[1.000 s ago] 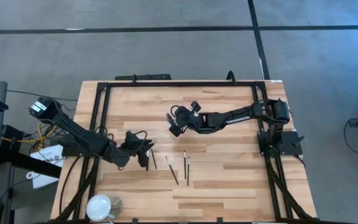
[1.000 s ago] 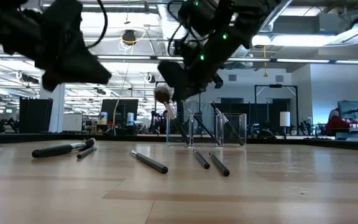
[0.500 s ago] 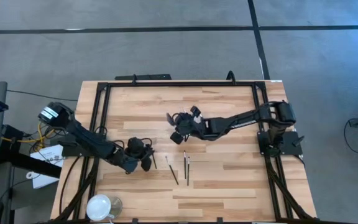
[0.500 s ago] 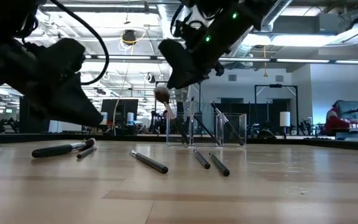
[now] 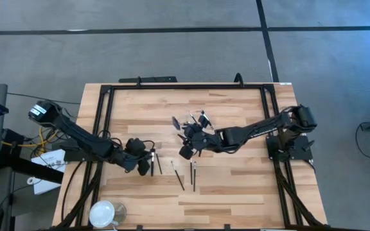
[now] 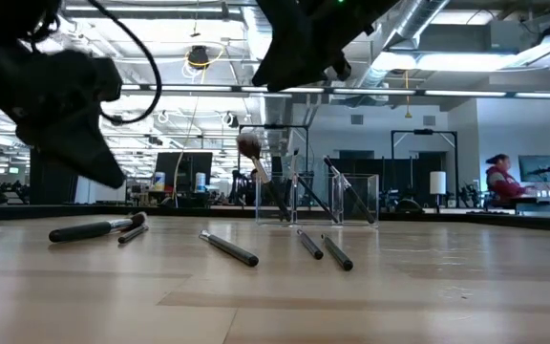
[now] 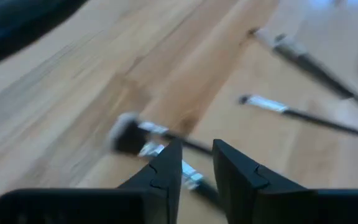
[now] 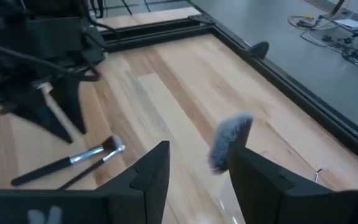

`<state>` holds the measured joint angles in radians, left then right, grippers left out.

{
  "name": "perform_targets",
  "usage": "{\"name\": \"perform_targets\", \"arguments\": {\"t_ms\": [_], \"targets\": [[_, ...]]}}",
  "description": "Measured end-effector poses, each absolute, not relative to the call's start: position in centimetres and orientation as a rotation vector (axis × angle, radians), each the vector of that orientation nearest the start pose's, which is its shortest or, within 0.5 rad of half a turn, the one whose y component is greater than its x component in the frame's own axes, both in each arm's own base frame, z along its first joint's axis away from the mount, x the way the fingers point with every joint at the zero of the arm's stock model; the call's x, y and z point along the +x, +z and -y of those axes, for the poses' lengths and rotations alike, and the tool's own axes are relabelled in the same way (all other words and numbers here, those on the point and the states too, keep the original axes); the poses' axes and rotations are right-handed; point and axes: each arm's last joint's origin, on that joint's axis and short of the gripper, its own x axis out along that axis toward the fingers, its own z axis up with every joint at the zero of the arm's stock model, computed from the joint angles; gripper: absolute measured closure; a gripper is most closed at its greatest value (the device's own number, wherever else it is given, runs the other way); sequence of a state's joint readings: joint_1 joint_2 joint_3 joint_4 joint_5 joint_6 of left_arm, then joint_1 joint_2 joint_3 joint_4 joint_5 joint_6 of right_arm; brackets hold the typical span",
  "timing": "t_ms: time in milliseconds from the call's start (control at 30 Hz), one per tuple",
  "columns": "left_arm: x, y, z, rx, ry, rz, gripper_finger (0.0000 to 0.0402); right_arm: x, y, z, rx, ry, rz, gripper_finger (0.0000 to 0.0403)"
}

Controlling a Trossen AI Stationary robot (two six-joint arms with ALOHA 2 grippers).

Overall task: Put items in baskets/containers
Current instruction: Put the powder brush into the middle section of the transparent organizer

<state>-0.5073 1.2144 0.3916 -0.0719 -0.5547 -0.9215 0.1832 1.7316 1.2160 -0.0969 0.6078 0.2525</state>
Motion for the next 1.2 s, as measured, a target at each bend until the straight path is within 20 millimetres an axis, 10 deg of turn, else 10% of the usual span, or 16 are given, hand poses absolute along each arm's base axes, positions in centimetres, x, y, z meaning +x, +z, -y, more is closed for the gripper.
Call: {"name": "perform_targets", "arguments": {"t_ms": [733, 1200], "targets": [[19.2, 10.3, 6.8, -0.445, 0.612, -0.72, 0.02, 37.6, 24.3, -5.5, -0.044, -0.458, -0.52, 0.0268], [19.2, 10.2, 6.7, -0.452, 0.609, -0.729, 0.0344, 37.6, 24.3, -5.5, -0.043, -0.458, -0.52, 0.027]]}}
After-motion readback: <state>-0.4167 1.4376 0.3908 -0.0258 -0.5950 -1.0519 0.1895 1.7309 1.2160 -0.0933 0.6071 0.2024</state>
